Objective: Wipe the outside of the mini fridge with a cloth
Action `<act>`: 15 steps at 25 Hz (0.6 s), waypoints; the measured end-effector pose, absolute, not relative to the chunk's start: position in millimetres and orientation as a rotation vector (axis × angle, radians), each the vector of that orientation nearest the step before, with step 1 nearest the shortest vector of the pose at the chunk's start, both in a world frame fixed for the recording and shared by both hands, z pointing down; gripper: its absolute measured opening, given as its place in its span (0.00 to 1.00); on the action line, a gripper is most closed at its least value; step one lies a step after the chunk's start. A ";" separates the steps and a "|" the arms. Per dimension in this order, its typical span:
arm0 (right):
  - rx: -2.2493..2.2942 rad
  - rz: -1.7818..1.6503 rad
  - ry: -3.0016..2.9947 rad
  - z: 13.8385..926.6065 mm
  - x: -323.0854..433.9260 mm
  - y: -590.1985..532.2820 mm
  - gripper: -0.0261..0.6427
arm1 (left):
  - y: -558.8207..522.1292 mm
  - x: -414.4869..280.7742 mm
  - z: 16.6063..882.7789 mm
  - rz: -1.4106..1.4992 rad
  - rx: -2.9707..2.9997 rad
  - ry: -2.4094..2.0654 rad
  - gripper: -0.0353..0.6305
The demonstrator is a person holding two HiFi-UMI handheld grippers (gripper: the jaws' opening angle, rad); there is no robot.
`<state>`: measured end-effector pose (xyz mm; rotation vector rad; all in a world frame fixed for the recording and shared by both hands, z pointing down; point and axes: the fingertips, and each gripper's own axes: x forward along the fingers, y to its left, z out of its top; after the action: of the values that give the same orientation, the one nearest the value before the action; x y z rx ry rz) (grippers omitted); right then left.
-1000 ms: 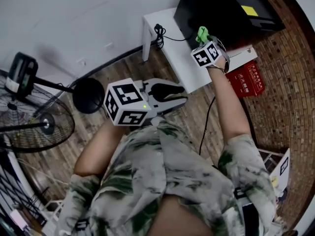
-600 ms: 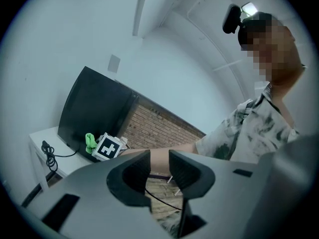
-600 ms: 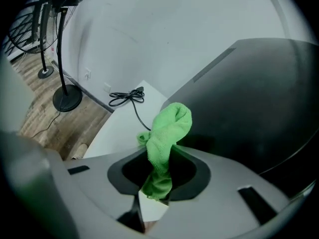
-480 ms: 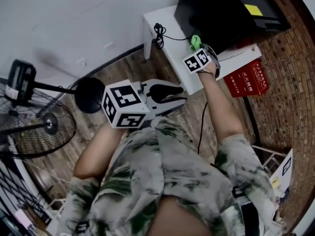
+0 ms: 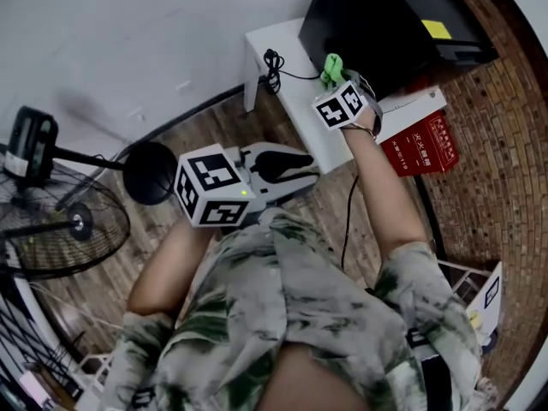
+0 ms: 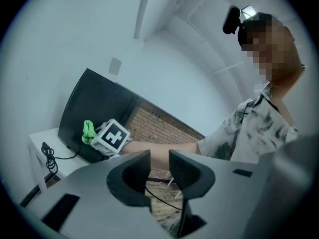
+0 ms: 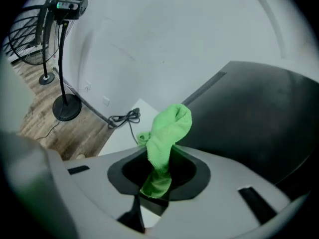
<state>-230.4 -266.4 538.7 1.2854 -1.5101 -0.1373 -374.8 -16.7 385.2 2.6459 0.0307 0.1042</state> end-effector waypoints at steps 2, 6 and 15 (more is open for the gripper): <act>1.299 -0.220 -1.519 494.1 -244.4 -273.9 0.19 | -15.3 -374.5 381.6 0.088 2.653 0.042 0.24; 1.339 -0.409 -1.459 402.2 -257.4 -291.2 0.19 | -11.7 -372.0 372.8 0.053 2.670 0.063 0.24; 1.428 -0.614 -1.270 287.7 -254.3 -317.9 0.19 | -5.8 -378.5 365.4 0.020 2.683 0.050 0.24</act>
<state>-254.3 -317.9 287.7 1.4280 -1.2700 -0.6142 -378.5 -5.8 365.4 2.6831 0.0497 0.0203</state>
